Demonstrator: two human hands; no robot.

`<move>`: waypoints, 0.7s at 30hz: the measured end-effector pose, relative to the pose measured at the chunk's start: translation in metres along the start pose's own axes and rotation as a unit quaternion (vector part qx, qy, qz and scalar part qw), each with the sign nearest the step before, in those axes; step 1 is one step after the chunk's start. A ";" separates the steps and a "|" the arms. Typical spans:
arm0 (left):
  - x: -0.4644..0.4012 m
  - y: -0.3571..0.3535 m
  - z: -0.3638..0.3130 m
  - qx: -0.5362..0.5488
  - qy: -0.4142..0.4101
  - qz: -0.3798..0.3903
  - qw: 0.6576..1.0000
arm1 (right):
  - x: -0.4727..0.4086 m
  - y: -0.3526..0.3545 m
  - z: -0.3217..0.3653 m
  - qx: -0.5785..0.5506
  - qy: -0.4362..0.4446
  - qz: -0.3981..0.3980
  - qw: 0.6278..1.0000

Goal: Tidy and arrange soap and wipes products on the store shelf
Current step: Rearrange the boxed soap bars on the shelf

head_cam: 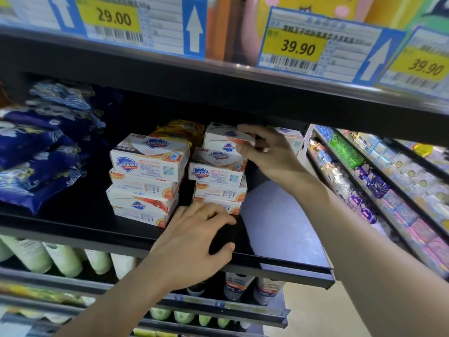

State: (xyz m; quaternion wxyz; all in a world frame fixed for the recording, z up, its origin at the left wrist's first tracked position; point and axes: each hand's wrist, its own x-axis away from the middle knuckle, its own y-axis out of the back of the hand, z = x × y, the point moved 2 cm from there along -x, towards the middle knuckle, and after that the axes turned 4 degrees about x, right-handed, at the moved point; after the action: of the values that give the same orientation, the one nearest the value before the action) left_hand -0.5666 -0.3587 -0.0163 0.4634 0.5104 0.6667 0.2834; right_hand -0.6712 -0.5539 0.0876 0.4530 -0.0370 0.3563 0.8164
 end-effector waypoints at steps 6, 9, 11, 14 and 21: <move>-0.008 0.001 0.005 0.089 0.051 -0.001 0.995 | 0.001 0.024 -0.019 -0.001 -0.042 -0.177 0.983; -0.007 -0.001 0.004 0.069 0.048 -0.008 0.996 | -0.007 0.052 -0.050 0.198 -0.087 -0.201 0.955; -0.007 0.000 0.004 0.065 0.047 -0.011 0.997 | -0.016 0.065 -0.069 0.287 -0.131 -0.128 0.940; -0.007 0.001 0.004 0.065 0.048 -0.012 0.997 | -0.028 0.072 -0.088 0.348 -0.146 -0.028 0.926; -0.008 0.002 0.003 0.068 0.058 -0.016 0.996 | -0.038 0.064 -0.099 0.288 -0.092 -0.082 0.950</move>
State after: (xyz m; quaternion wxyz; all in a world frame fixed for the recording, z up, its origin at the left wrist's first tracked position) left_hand -0.5627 -0.3657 -0.0137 0.3927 0.5127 0.7182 0.2589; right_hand -0.7240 -0.6632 0.0637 0.5408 0.1410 0.5284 0.6391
